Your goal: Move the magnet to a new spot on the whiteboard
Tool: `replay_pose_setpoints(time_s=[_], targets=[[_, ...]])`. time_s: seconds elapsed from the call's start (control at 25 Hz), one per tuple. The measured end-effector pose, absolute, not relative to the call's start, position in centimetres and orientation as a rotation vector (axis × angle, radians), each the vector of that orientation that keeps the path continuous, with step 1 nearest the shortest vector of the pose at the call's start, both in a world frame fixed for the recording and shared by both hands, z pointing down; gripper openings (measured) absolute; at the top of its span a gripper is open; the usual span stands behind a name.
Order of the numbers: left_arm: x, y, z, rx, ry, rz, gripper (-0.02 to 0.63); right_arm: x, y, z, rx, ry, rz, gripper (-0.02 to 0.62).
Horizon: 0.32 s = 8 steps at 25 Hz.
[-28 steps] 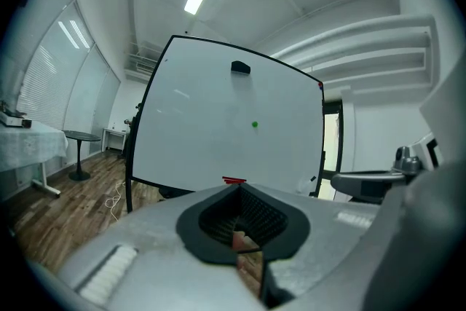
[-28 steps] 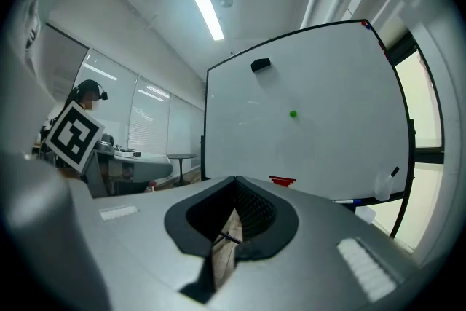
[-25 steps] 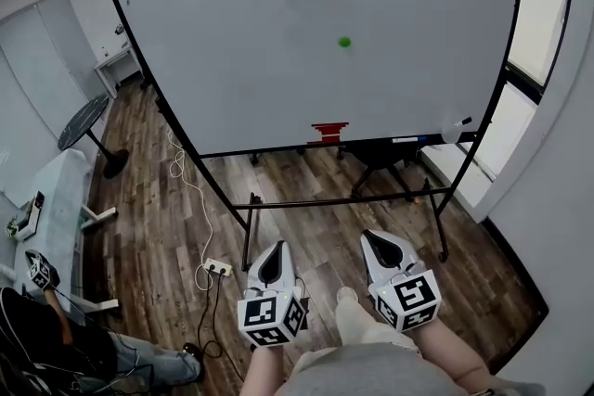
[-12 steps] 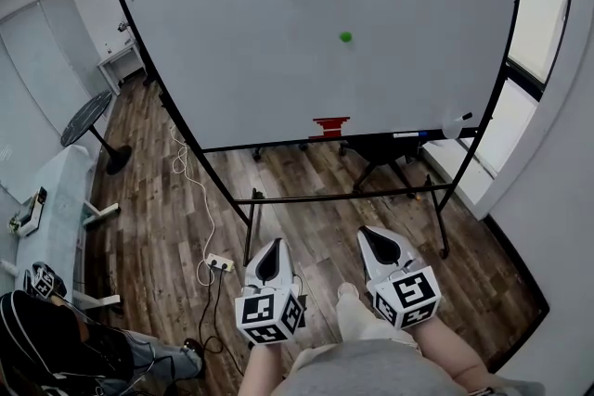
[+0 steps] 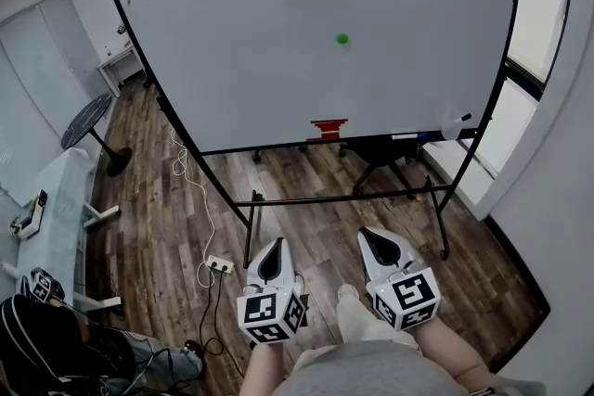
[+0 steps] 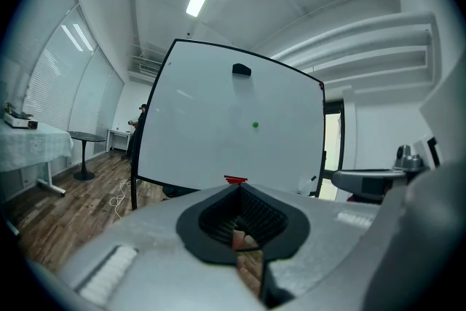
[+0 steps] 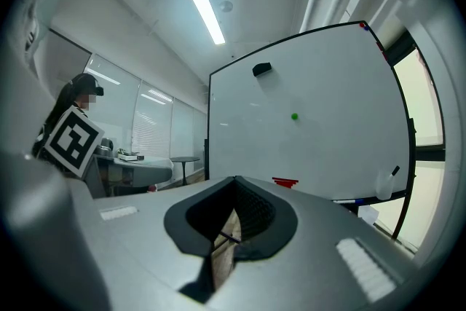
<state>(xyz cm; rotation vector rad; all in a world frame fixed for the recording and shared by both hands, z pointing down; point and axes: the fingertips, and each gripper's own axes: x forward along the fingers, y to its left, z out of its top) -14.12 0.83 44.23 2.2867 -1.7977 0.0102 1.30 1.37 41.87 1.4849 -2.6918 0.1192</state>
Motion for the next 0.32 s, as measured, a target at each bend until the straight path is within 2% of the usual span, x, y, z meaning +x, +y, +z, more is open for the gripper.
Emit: replay_pose_setpoints(time_s=[0.32], targets=[[-13.0,0.2,44.0,2.303,-1.782,0.018,0.003,1.7,0.8,41.7,1.475,-2.692,0.111,-0.005]])
